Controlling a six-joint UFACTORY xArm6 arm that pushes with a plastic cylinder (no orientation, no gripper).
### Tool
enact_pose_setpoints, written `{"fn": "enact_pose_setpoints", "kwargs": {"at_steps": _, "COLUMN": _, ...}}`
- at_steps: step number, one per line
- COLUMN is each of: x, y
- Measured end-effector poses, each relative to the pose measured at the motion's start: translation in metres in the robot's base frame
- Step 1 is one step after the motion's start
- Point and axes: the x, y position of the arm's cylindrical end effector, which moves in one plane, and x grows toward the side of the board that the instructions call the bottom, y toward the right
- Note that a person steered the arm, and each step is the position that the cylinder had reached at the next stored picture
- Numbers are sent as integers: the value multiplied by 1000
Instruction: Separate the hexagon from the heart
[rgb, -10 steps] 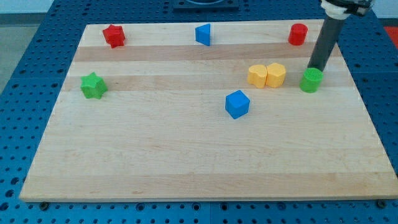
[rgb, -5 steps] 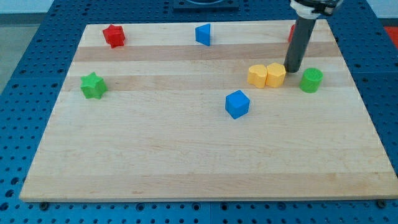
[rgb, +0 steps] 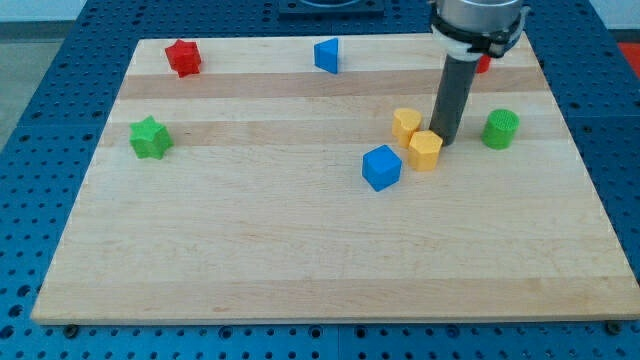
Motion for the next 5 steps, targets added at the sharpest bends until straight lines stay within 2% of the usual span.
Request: {"fn": "enact_pose_setpoints", "kwargs": {"at_steps": 5, "x": 44, "y": -81}}
